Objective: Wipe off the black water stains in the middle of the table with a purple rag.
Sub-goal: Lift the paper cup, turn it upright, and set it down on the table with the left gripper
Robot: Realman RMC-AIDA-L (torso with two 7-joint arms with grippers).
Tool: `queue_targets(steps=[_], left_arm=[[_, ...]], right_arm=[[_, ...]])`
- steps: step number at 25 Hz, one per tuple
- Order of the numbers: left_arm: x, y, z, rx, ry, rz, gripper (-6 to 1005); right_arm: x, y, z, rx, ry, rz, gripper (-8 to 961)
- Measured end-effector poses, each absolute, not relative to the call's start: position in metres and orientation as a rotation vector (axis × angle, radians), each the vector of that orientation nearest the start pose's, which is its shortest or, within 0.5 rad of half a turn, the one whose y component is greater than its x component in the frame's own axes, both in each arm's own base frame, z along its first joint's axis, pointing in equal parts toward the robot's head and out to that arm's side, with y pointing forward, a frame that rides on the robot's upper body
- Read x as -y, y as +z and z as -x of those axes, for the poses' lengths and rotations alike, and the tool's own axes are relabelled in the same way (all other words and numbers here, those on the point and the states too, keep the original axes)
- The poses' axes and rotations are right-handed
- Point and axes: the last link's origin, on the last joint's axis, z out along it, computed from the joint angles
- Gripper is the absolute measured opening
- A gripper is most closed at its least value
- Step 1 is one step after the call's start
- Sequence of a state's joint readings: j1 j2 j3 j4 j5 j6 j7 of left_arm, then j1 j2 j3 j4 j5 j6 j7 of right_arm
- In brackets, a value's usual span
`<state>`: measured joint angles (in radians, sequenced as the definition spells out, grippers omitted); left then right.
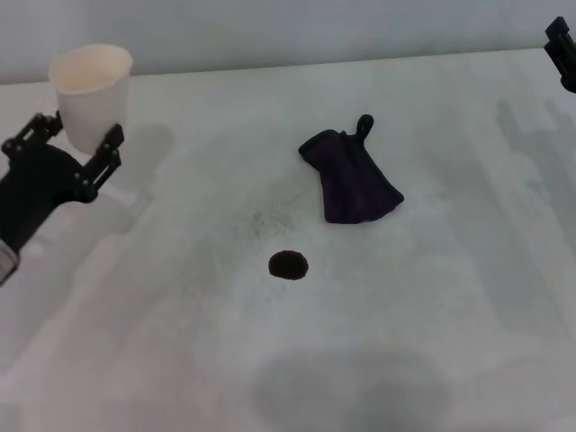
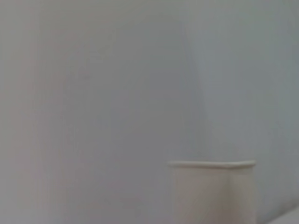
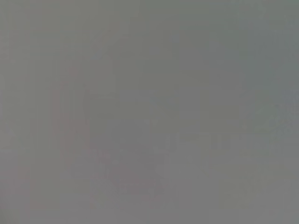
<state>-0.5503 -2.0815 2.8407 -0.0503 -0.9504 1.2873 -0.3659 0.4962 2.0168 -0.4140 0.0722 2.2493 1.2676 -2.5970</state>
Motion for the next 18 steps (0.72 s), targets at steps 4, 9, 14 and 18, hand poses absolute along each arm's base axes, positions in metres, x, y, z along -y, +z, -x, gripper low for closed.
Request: queue_targets(steps=[4,9,14,18], left_arm=[[-0.325,-0.051,0.301,0.488,-0.765,1.908,633],[-0.317,-0.064,0.3,0.555,-0.752,1.862,631],[-0.314,-0.076,0.307,0.644,-0.687,1.884,630],[-0.311,-0.079,0.311,0.674,-0.669,1.885,627]], right_arm=[[-0.335,0.036,-0.355,-0.756,0.925,1.426,841],[-0.333,0.038,-0.358,-0.748,0.917,1.429,841],[-0.33,0.042,-0.36,-0.759,0.933,1.425,841],[-0.328,0.045,-0.362,-0.758,0.938,1.42,841]])
